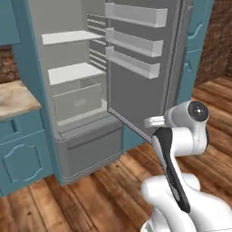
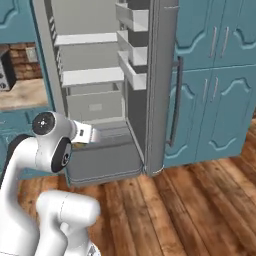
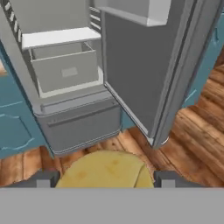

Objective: Retrieve the sausage and cheese from the fridge and place them on the cutting board on the counter.

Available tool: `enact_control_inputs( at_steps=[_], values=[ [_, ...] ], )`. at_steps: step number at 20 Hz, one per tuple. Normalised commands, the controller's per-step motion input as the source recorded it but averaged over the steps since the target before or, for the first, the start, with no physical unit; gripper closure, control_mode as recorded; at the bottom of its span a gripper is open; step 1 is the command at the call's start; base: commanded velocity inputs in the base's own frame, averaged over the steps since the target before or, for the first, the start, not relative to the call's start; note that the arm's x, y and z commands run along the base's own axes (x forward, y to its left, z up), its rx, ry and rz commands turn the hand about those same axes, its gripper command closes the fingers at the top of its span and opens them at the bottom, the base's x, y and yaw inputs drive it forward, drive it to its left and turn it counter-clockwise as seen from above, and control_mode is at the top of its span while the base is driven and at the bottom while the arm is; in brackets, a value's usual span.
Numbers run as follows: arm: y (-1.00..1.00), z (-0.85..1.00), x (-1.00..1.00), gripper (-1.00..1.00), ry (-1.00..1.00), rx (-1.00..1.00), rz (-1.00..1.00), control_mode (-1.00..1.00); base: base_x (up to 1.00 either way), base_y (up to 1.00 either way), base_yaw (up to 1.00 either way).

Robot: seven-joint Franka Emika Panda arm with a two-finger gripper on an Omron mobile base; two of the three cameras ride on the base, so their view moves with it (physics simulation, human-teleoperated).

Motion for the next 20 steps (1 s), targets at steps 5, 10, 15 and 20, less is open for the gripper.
enact_control_inputs(
  at_steps=[5,10,15,20],
  values=[
    [0.0,0.0,0.0,1.0,0.0,0.0,0.0,1.0,-0.01,0.0,-1.0],
    [0.0,0.0,0.0,1.0,0.0,0.0,0.0,1.0,-0.01,0.0,-1.0],
    [0.0,0.0,0.0,1.0,0.0,0.0,0.0,1.0,0.01,0.01,-1.0],
    [0.0,0.0,0.0,1.0,0.0,0.0,0.0,1.0,0.38,0.16,-0.72]
  ],
)
